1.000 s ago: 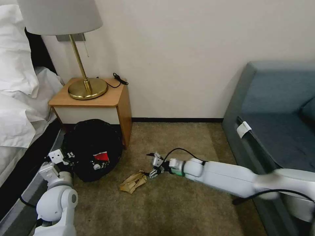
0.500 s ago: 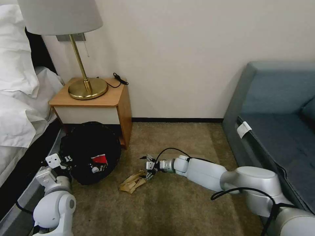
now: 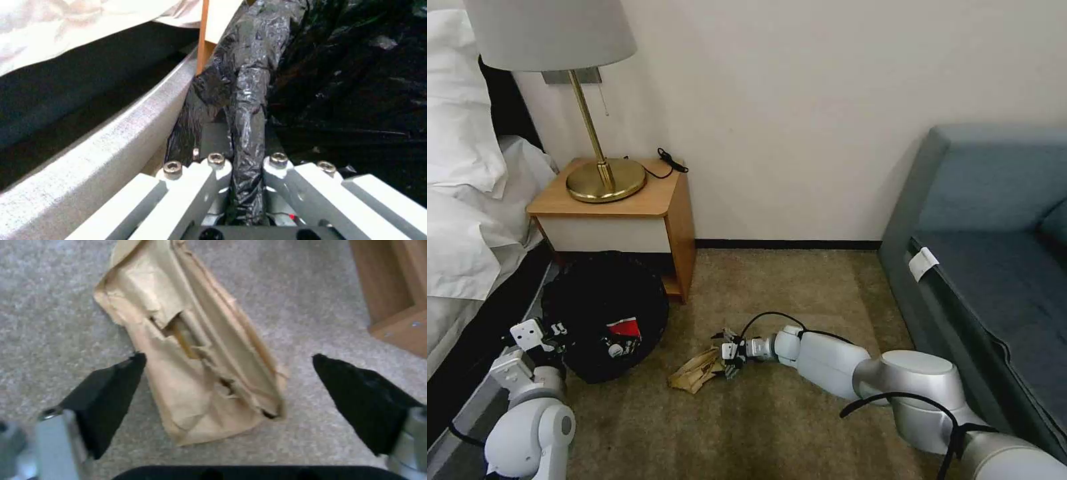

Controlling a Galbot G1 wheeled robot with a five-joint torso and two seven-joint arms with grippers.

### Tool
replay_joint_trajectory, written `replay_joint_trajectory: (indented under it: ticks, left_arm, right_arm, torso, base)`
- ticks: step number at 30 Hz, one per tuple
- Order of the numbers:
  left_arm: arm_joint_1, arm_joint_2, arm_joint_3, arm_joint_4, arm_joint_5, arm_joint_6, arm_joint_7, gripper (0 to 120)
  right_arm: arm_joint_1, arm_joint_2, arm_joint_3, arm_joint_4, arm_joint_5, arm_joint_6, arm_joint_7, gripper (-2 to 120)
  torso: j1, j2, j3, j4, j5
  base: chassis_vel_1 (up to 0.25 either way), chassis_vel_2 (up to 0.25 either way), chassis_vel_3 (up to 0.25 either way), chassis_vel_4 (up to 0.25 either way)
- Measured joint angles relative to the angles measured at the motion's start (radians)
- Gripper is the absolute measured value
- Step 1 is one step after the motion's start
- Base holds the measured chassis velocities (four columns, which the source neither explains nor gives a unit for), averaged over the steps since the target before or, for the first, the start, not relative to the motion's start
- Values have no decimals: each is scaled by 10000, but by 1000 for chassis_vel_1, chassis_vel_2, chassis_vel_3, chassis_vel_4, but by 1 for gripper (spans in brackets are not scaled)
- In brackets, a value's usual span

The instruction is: Pick up the trash bin, then pick up the garbage on the floor and place it into the trash bin.

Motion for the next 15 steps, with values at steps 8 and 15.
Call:
replay_joint_trajectory:
  ticks: [8, 15]
  left_arm:
    - [-43, -16, 46, 101, 28, -40, 5, 3]
    - [-63, -36, 97, 186, 87, -99, 17, 3]
  right_arm:
    - [-246, 90, 102, -142, -180, -50, -16, 72]
    - [-391, 64, 183, -115, -273, -34, 18, 53]
  torso:
    - [-1, 0, 0, 0, 0]
    - [0, 0, 0, -1, 0]
  base:
    - [0, 0, 0, 0]
    - [0, 0, 0, 0]
